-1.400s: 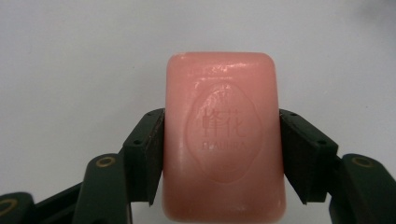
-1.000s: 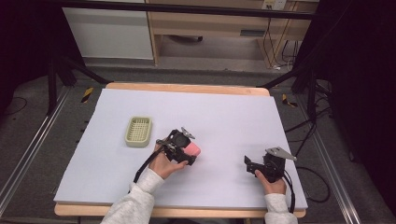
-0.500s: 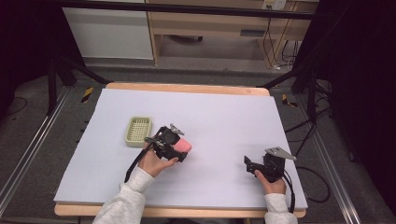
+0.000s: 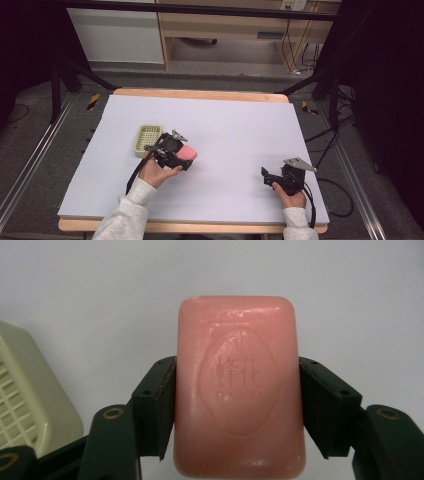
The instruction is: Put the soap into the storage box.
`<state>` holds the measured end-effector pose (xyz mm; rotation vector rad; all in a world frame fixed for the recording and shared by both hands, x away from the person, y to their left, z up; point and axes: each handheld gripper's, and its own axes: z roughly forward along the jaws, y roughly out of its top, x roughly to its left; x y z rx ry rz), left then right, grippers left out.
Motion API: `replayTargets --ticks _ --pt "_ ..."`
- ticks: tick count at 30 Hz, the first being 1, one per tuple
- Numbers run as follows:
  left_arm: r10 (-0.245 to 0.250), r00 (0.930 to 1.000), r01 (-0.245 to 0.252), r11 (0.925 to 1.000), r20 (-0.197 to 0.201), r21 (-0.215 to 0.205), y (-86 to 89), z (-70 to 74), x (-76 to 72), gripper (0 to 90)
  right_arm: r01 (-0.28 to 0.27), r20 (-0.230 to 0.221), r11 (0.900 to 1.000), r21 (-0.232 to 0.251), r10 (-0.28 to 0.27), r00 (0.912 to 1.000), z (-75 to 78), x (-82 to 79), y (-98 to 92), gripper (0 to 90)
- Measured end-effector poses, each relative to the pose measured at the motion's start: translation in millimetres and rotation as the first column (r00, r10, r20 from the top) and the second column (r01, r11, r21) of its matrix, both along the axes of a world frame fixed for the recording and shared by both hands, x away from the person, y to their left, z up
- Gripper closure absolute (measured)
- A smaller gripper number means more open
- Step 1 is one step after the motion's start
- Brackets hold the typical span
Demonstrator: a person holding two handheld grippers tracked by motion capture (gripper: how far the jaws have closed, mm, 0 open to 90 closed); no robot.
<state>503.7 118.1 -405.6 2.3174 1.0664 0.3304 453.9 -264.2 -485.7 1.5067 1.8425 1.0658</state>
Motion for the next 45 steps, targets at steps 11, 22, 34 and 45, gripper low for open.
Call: replayTargets --ticks 11,22,34,45 --pt "0.044 0.9989 -0.044 0.9990 0.018 -0.004 16.8 7.6 3.8 37.2 0.000 -0.001 1.000 0.001 0.000 1.0000 0.0 0.0 0.1 4.6" --pt "0.080 0.9961 -0.080 0.9968 0.038 -0.005 30.2 15.4 9.2 37.3 0.000 -0.001 1.000 0.002 0.000 1.0000 0.1 0.0 0.0 4.7" --pt "0.130 0.9905 -0.130 0.9915 0.044 -0.001 45.5 17.4 18.2 37.3 0.002 -0.007 1.000 0.009 -0.002 1.0000 0.2 0.0 0.1 4.6" --pt "0.191 0.9803 -0.190 0.9816 0.051 -0.011 61.7 18.5 26.6 37.3 0.001 -0.008 1.000 0.010 -0.001 1.0000 0.2 0.1 0.0 4.6"
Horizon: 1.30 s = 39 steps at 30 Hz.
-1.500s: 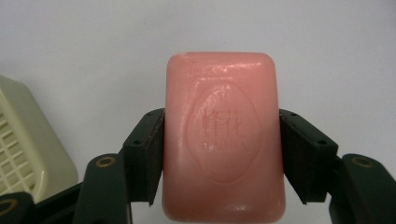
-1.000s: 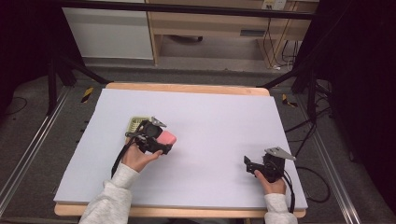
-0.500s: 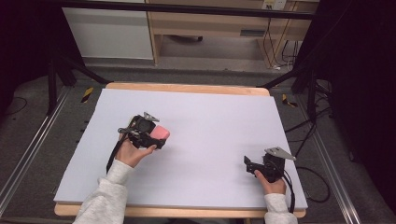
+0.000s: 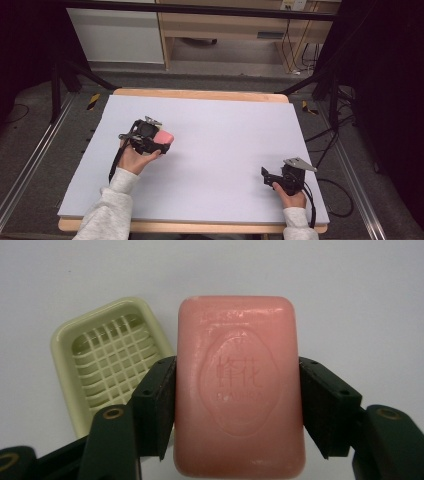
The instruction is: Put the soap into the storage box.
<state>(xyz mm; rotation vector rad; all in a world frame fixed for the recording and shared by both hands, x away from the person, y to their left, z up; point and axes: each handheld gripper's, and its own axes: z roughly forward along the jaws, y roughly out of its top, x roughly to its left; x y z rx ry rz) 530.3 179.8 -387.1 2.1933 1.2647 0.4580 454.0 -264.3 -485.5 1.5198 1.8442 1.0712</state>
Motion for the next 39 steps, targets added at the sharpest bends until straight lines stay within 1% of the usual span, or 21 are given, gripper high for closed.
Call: replayTargets --ticks 8,9,12,14,16,17,23,34,39 --pt "0.034 0.9994 -0.034 0.9994 0.004 0.004 11.0 -0.4 6.2 37.3 0.000 -0.001 1.000 0.000 0.000 1.0000 0.0 0.0 -0.1 4.7" --pt "0.042 0.9991 -0.042 0.9991 0.006 -0.003 11.7 -0.8 7.1 37.3 -0.002 -0.001 1.000 0.001 0.002 1.0000 -0.1 0.2 -0.2 4.6" --pt "0.048 0.9988 -0.048 0.9988 0.003 -0.010 15.4 -1.2 9.7 37.3 -0.002 -0.001 1.000 0.001 0.002 1.0000 -0.1 0.2 -0.2 4.6" --pt "0.050 0.9988 -0.050 0.9988 0.002 -0.003 17.8 -1.0 11.3 37.3 -0.002 -0.001 1.000 0.001 0.002 1.0000 -0.1 0.1 -0.2 4.6" --pt "0.063 0.9980 -0.063 0.9980 0.004 -0.005 19.4 -1.3 13.3 37.3 -0.002 -0.002 1.000 0.001 0.002 1.0000 -0.2 0.2 -0.2 4.6" --pt "0.064 0.9980 -0.064 0.9980 0.005 0.000 20.7 -1.0 14.2 37.3 -0.003 -0.002 1.000 0.002 0.003 1.0000 -0.1 0.3 -0.3 4.6" --pt "0.090 0.9959 -0.090 0.9959 0.009 -0.008 25.8 0.0 19.6 37.3 -0.001 -0.001 1.000 0.002 0.001 1.0000 -0.1 0.2 -0.1 4.7" --pt "0.134 0.9908 -0.134 0.9909 0.017 -0.016 28.3 -4.9 29.5 37.2 -0.001 -0.002 1.000 0.003 0.001 1.0000 -0.1 0.3 -0.4 4.7" --pt "0.154 0.9880 -0.153 0.9880 0.014 -0.017 29.3 -8.3 33.6 37.3 -0.002 -0.001 1.000 0.003 0.002 1.0000 -0.1 0.3 -0.5 4.7"
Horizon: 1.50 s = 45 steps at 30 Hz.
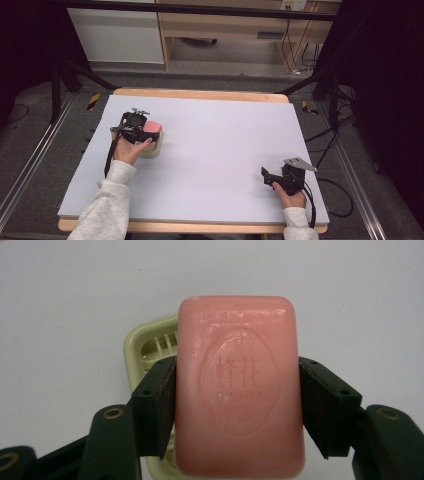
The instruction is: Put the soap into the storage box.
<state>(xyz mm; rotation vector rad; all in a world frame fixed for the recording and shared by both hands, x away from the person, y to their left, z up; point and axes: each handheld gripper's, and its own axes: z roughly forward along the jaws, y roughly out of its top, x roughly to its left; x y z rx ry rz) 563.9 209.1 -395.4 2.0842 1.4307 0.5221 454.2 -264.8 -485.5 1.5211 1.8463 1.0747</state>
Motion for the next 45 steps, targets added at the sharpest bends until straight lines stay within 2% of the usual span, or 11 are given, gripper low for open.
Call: replayTargets --ticks 16,30,34,45 --pt "0.040 0.9991 -0.040 0.9992 -0.016 -0.002 6.1 -12.4 9.8 37.3 -0.001 -0.003 1.000 0.004 0.001 1.0000 0.1 0.1 -0.1 4.7" --pt "0.053 0.9979 -0.053 0.9986 -0.037 -0.001 8.9 -22.4 13.6 37.2 -0.002 -0.001 1.000 -0.001 0.002 1.0000 -0.3 0.4 -0.3 4.6" --pt "0.057 0.9977 -0.056 0.9983 -0.037 0.015 8.4 -23.7 14.3 37.2 -0.001 -0.001 1.000 -0.001 0.001 1.0000 -0.3 0.4 -0.2 4.6" --pt "0.062 0.9973 -0.061 0.9981 -0.039 0.011 9.2 -28.5 14.3 37.2 0.000 -0.002 1.000 0.000 0.000 1.0000 -0.3 0.4 -0.4 4.6"
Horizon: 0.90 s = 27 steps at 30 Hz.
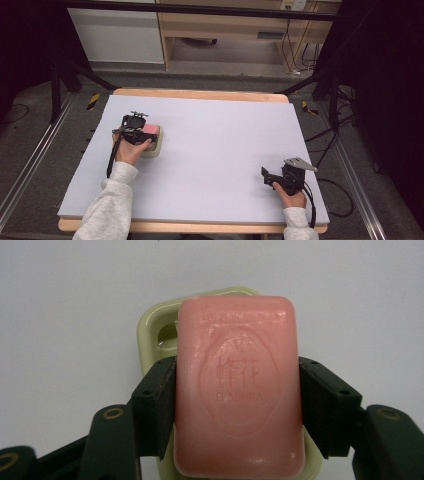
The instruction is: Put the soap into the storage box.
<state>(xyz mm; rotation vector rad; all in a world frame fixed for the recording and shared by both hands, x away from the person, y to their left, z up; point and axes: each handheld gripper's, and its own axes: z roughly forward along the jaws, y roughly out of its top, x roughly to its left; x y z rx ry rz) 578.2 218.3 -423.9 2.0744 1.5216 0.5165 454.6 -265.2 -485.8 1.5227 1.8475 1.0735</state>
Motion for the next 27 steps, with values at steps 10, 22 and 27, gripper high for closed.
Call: replayTargets --ticks 10,22,27 --pt "0.004 0.9998 -0.004 1.0000 -0.017 0.007 0.6 -6.5 0.6 37.2 0.001 -0.001 1.000 0.002 -0.001 1.0000 0.1 0.0 0.1 4.6" --pt "0.011 0.9995 -0.011 0.9998 -0.030 0.015 0.2 -13.1 1.3 37.2 0.001 -0.003 1.000 0.002 -0.001 1.0000 0.0 0.0 0.2 4.7" --pt "0.015 0.9996 -0.015 0.9997 -0.025 0.017 -0.6 -13.7 1.6 37.2 0.001 -0.001 1.000 0.003 -0.001 1.0000 0.2 -0.2 0.4 4.7"
